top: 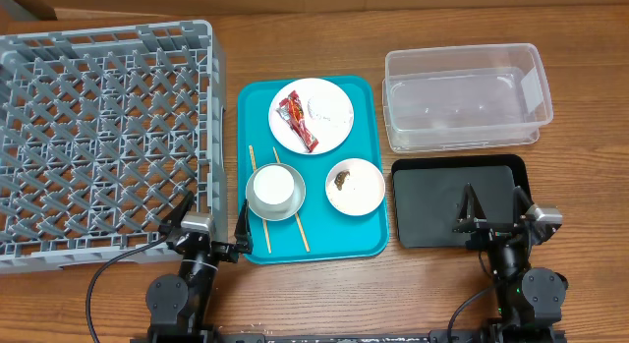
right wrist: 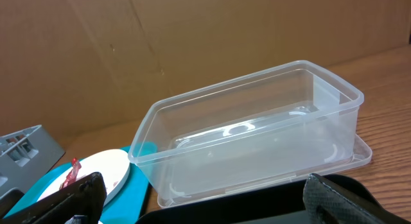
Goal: Sort waste into correct bins and load items into the dishwasher
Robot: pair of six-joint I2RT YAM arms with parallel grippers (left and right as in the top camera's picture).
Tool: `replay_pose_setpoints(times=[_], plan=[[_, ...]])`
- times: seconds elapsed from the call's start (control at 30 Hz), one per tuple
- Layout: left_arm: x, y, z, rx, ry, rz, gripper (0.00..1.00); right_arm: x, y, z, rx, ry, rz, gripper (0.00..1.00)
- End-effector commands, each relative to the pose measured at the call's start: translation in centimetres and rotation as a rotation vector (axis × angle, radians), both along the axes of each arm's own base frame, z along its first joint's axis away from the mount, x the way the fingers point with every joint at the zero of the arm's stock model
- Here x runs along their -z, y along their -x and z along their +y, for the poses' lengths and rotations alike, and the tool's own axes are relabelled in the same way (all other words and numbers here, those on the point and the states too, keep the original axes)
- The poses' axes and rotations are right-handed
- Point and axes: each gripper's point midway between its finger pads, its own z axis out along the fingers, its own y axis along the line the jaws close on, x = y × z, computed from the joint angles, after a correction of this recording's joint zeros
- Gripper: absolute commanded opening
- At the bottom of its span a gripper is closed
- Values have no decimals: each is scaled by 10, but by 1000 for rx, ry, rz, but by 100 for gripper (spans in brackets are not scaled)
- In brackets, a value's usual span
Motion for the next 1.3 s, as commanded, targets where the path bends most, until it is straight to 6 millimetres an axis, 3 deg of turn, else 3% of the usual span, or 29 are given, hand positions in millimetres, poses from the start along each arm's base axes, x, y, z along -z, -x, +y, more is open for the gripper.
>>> replay_pose_setpoints(times=[0.0, 1.1, 1.27], plan=[[1, 0, 0, -2, -23, -5, 100, -1, 0, -2, 12, 0, -11, 100], [1, 0, 0, -2, -22, -5, 100, -1, 0, -2, 12, -1, -11, 100], [-4, 2, 0, -3, -12, 5, 100, -15, 2, -2, 13, 0, -36, 100]])
